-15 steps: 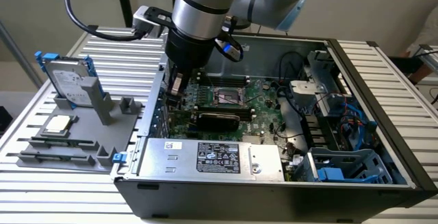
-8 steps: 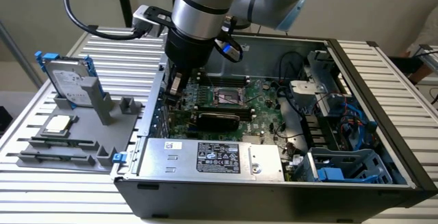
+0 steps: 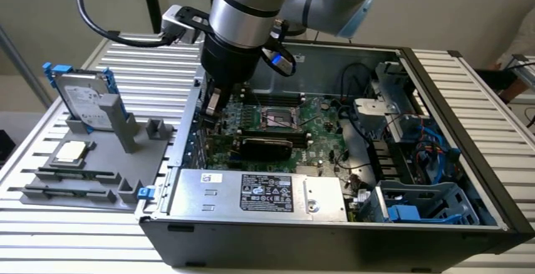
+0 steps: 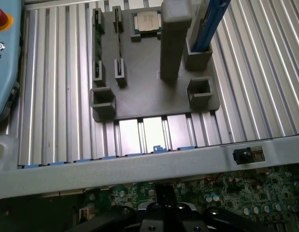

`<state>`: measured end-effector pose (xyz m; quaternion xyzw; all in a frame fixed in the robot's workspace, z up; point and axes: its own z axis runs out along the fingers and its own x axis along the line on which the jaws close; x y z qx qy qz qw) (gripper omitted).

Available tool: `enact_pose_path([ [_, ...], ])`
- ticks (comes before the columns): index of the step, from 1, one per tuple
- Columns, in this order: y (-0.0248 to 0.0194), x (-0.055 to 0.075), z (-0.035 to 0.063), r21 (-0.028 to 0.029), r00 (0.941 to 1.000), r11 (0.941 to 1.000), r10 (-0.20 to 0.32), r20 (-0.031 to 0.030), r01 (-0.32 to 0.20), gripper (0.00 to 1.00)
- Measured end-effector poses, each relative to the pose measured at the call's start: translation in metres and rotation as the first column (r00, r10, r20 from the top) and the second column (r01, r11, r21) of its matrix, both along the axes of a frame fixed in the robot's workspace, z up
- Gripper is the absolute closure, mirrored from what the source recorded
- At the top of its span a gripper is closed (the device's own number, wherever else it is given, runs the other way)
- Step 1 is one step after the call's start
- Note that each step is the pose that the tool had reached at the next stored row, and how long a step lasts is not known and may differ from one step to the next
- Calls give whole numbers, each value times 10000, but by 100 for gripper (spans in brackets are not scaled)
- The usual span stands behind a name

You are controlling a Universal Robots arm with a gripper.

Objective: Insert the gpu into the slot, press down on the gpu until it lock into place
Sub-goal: 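Press down on the gpu until it lock into place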

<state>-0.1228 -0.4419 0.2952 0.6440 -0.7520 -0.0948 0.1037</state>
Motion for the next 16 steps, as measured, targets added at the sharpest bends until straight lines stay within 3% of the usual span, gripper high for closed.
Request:
enact_pose_path([
  [16,0,-23,2,-1,9994,9994,-335,-98,335,89],
])
